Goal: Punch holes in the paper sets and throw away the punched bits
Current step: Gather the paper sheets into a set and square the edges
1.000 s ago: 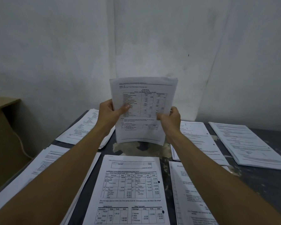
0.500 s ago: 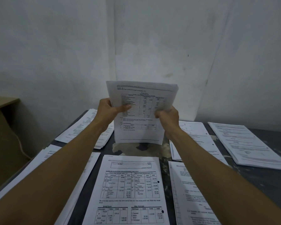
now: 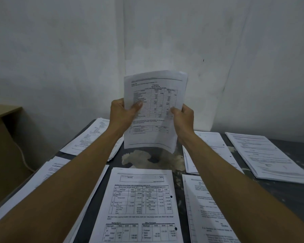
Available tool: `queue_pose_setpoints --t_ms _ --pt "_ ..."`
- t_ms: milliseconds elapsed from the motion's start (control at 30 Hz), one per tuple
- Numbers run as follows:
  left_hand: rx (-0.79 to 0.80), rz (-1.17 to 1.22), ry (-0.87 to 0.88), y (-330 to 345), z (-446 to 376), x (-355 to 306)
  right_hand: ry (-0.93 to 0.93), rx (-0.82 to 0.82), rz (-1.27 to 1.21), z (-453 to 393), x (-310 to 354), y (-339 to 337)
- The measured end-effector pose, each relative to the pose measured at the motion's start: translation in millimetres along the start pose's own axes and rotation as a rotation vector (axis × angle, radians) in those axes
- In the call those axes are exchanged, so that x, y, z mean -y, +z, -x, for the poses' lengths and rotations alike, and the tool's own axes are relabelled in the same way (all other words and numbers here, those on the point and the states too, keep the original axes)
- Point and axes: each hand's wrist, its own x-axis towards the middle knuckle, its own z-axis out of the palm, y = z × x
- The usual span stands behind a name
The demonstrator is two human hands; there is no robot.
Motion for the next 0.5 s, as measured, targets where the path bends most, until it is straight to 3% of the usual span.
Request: queue_pose_setpoints --t_ms 200,367,500 --pt "0.010 -0.014 -0.065 -0.7 15.8 16.6 0.123 -0.012 0.041 9.9 -30.1 -5.1" --pt "0.051 0.017 -0.106 -9.7 8.7 11.5 0.087 -0.086 0.067 4.9 -21.8 -6.5" --pt "0.082 0.030 -0.125 -13.2 3.9 7.2 0.117 0.029 0.048 0.4 -17.3 -3.2"
